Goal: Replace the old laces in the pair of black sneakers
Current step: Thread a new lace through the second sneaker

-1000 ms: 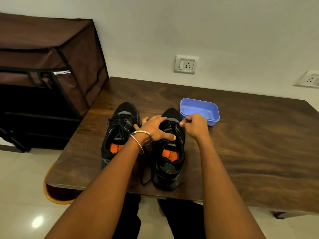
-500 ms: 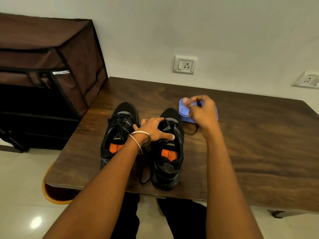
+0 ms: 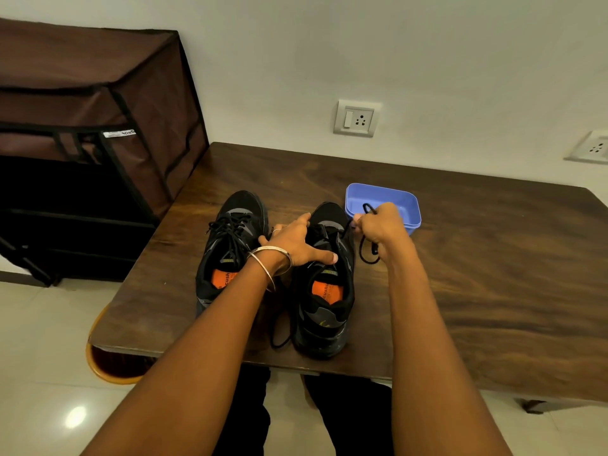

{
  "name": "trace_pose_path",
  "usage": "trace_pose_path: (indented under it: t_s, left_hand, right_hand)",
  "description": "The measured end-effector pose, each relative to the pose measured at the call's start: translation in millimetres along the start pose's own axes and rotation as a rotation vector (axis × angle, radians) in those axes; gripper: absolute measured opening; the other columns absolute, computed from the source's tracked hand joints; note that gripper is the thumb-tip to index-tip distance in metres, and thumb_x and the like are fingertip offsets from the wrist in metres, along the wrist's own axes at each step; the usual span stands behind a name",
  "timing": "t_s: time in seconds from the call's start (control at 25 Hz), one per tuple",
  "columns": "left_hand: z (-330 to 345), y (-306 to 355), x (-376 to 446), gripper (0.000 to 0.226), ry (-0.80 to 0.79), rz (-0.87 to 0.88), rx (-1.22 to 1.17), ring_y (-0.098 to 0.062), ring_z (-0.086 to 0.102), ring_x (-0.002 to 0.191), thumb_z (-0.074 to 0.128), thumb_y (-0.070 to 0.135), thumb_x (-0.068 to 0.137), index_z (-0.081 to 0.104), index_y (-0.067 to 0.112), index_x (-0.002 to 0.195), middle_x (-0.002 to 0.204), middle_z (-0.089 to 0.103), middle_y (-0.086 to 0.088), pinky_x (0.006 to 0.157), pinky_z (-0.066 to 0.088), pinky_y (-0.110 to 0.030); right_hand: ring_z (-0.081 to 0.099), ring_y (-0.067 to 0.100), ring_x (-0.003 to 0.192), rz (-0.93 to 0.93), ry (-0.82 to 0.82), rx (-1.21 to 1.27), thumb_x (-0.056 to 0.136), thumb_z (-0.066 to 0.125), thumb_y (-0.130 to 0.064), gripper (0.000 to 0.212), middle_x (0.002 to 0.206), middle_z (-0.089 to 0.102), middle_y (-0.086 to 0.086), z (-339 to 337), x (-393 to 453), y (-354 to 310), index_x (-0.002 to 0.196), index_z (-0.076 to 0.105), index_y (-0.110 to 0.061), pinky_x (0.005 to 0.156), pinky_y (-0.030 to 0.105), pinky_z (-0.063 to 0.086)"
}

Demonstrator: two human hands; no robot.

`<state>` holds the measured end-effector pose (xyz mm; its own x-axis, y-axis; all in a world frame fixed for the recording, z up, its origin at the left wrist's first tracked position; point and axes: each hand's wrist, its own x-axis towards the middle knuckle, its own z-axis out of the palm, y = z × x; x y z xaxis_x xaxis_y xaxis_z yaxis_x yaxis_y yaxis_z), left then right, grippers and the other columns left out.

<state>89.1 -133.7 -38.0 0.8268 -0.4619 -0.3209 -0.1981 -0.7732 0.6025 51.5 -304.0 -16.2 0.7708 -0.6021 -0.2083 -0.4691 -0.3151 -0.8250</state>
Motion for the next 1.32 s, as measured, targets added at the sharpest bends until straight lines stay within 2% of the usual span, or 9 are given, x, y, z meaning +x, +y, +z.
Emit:
trace_pose_path:
  t_s: [0.16, 0.4, 0.52, 0.64, 0.76, 0.84, 1.0, 1.16, 1.32]
  left_hand:
    - [2.0, 1.9, -1.4, 0.109, 0.013, -0.011, 0.001, -0.033, 0.019, 0.143, 0.076, 0.064, 0.063, 0.017, 0.035, 0.151, 0.150, 0.038, 0.005, 0.111, 0.010, -0.066]
    - [3.9, 2.7, -2.1, 0.107, 0.018, -0.023, 0.016, -0.033, 0.020, 0.143, 0.076, 0.065, 0.063, 0.023, 0.034, 0.150, 0.149, 0.039, 0.003, 0.110, 0.012, -0.066]
    - [-2.5, 5.1, -2.5, 0.097, 0.042, -0.022, 0.066, -0.036, 0.022, 0.140, 0.077, 0.065, 0.062, 0.036, 0.033, 0.144, 0.147, 0.039, -0.002, 0.109, 0.016, -0.065]
    - [-9.0, 13.7, -6.6, 0.072, 0.110, 0.006, 0.110, -0.032, 0.035, 0.130, 0.079, 0.061, 0.063, 0.058, 0.030, 0.124, 0.130, 0.051, -0.002, 0.107, 0.023, -0.055]
    - [-6.9, 19.2, -8.5, 0.066, 0.043, 0.022, 0.055, -0.025, 0.057, 0.107, 0.082, 0.053, 0.065, 0.064, 0.018, 0.117, 0.109, 0.063, -0.003, 0.100, 0.042, -0.044]
    - [-4.9, 20.2, -9.6, 0.066, 0.002, 0.021, 0.020, -0.024, 0.062, 0.097, 0.084, 0.047, 0.066, 0.064, 0.013, 0.119, 0.104, 0.064, -0.005, 0.092, 0.052, -0.042]
    - [-6.5, 19.4, -9.3, 0.056, -0.007, 0.033, -0.004, -0.023, 0.066, 0.092, 0.081, 0.039, 0.072, 0.065, 0.015, 0.120, 0.110, 0.066, -0.007, 0.084, 0.057, -0.042]
    - [-10.1, 19.3, -11.5, 0.047, -0.031, 0.054, -0.007, -0.023, 0.067, 0.090, 0.076, 0.032, 0.079, 0.066, 0.016, 0.122, 0.107, 0.066, -0.008, 0.081, 0.059, -0.041]
    - [-13.1, 18.7, -13.7, 0.044, -0.051, 0.051, -0.054, -0.024, 0.069, 0.087, 0.073, 0.027, 0.082, 0.063, 0.015, 0.124, 0.107, 0.067, -0.008, 0.075, 0.060, -0.039]
  right_hand:
    - [0.042, 0.011, 0.056, -0.048, 0.066, 0.358, 0.099, 0.054, -0.011, 0.021, 0.068, 0.057, 0.004, -32.4, -28.3, -23.4, 0.090, 0.068, 0.002, 0.055, 0.024, 0.032]
    - [0.050, 0.012, 0.065, -0.125, 0.076, 0.248, 0.097, 0.062, -0.020, 0.020, 0.074, 0.060, 0.000, -42.6, -40.9, -24.9, 0.081, 0.067, -0.009, 0.067, 0.033, 0.041]
    - [0.044, 0.032, 0.118, -0.053, 0.181, -0.235, 0.091, 0.066, -0.047, 0.052, 0.122, 0.049, 0.012, -49.9, -35.3, -20.5, 0.118, 0.055, -0.004, 0.094, 0.045, 0.039]
    - [0.023, 0.037, 0.133, -0.074, 0.194, -0.430, 0.100, 0.051, -0.035, 0.054, 0.148, 0.027, 0.020, -53.8, -34.2, -22.2, 0.141, 0.038, -0.003, 0.104, 0.048, 0.030]
    - [0.044, 0.035, 0.104, -0.284, 0.046, -0.370, 0.102, 0.039, -0.009, 0.015, 0.105, 0.051, 0.016, -46.0, -29.2, -24.4, 0.099, 0.052, -0.002, 0.092, 0.042, 0.038]
    - [0.054, 0.036, 0.083, -0.323, -0.115, -0.286, 0.099, 0.035, 0.002, 0.026, 0.080, 0.053, 0.011, -32.7, -29.9, -21.6, 0.077, 0.039, -0.010, 0.073, 0.039, 0.041]
    - [0.052, 0.025, 0.060, -0.143, -0.264, -0.096, 0.099, 0.040, 0.005, 0.022, 0.077, 0.057, 0.013, -7.6, -33.6, -18.2, 0.109, 0.039, -0.015, 0.049, 0.031, 0.045]
    - [0.050, 0.020, 0.067, -0.163, -0.190, -0.150, 0.102, 0.050, -0.020, 0.029, 0.088, 0.067, 0.017, 0.4, -22.9, -14.2, 0.087, 0.060, 0.002, 0.066, 0.036, 0.042]
    - [0.058, 0.019, 0.076, -0.175, -0.234, -0.084, 0.100, 0.044, 0.000, 0.023, 0.082, 0.065, 0.011, 11.3, -21.2, -9.2, 0.107, 0.066, 0.004, 0.080, 0.037, 0.051]
